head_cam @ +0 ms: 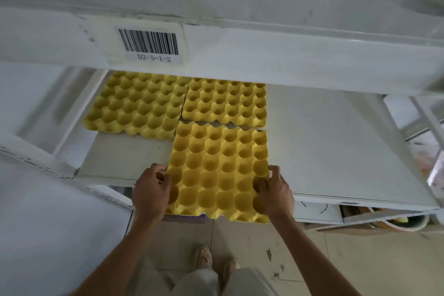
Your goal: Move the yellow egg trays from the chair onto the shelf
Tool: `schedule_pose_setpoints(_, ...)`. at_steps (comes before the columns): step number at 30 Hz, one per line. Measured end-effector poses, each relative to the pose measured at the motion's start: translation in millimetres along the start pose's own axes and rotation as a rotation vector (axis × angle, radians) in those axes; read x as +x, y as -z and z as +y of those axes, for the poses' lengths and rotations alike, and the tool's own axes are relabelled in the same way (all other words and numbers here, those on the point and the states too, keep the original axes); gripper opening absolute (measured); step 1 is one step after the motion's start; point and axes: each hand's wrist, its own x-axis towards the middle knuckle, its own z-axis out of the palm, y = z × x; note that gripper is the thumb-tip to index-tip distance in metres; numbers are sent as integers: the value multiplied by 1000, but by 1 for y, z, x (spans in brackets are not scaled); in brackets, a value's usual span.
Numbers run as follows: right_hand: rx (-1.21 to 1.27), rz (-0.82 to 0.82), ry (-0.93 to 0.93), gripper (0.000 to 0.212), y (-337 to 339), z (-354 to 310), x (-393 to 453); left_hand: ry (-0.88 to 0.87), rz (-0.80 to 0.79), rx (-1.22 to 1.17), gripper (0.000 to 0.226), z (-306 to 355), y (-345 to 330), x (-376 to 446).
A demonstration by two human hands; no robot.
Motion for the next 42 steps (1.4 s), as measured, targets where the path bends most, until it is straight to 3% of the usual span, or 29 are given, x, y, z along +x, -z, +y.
schedule_pose_setpoints(13, 16, 59, -43, 32, -11, -8, 6, 7, 8, -28, 8, 2, -3, 11)
schedule_pose_setpoints(16, 22, 48, -59, 32, -8, -5, 4, -73, 1, 23, 8, 3, 1, 13)
schedule_pose_setpoints(19, 7, 62, -45, 31, -8, -1, 4, -221, -20, 130, 14, 5, 8, 42)
schedule_pose_setpoints(21, -11, 81, -16, 32, -9, 1, 6, -218, -65, 195, 31, 9, 13, 81)
schedule_pose_setpoints(26, -21, 89, -3, 34, -11, 3, 11, -208, -339, 406, 61, 15, 7, 172)
schedule_pose_setpoints(42, -16, 56, -36, 34, -5, -8, 9, -254, -421, 447, 69, 22, 10, 177)
